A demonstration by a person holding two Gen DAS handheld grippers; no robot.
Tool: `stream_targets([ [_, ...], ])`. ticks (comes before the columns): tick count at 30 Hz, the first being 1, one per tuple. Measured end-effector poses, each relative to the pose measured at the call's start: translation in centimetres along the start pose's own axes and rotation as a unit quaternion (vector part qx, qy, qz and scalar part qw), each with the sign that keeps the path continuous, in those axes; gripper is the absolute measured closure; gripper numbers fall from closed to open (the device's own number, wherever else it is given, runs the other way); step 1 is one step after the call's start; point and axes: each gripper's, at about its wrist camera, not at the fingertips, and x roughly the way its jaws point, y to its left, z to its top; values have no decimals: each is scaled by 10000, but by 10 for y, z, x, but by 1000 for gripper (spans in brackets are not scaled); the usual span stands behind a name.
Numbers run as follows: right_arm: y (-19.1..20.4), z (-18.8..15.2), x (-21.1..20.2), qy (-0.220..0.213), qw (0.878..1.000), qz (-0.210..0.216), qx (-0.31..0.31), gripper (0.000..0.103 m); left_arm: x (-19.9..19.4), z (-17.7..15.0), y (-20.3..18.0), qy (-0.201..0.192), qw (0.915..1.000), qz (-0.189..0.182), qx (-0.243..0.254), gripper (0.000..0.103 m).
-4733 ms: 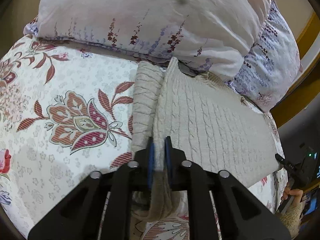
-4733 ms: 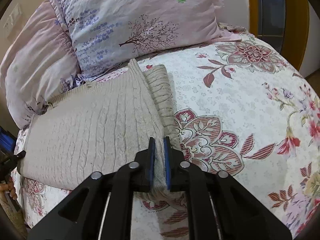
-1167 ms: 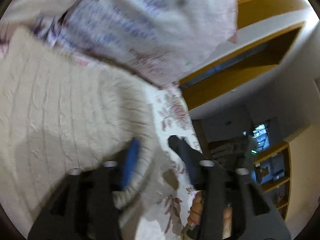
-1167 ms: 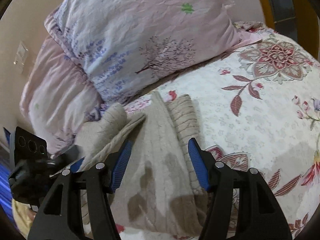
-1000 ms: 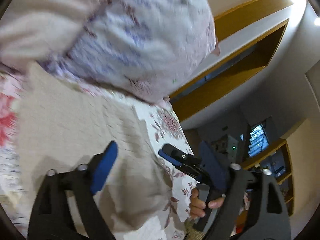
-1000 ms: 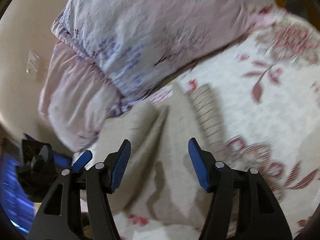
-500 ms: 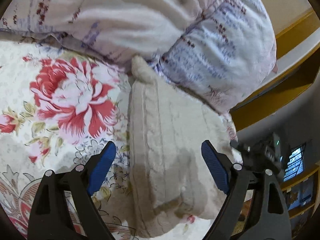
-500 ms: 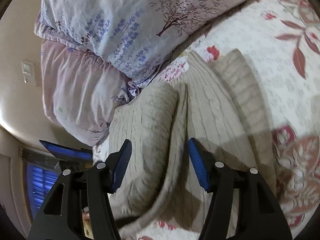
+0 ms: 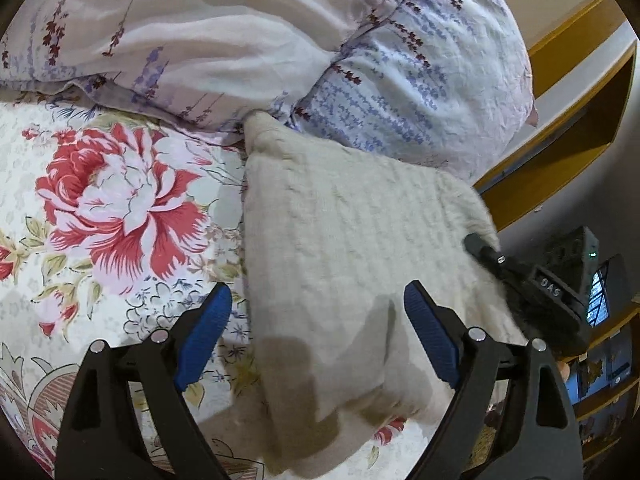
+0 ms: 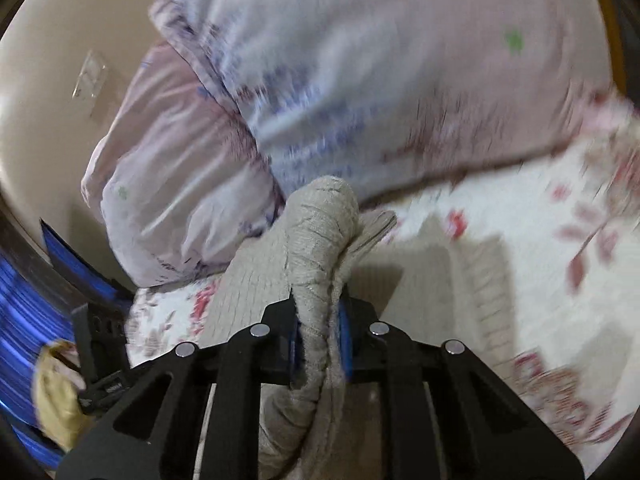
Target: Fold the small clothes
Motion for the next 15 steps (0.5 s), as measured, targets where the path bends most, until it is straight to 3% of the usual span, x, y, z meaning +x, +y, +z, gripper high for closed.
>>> stream_targets([
  [8, -27, 5, -22, -203, 9980, -588, 67, 87, 7, -3, -13, 118, 9994, -118, 302, 15],
  [15, -36, 3, -23, -245, 9977, -627, 105, 87, 12, -7, -20, 252, 9981, -207, 515, 15],
])
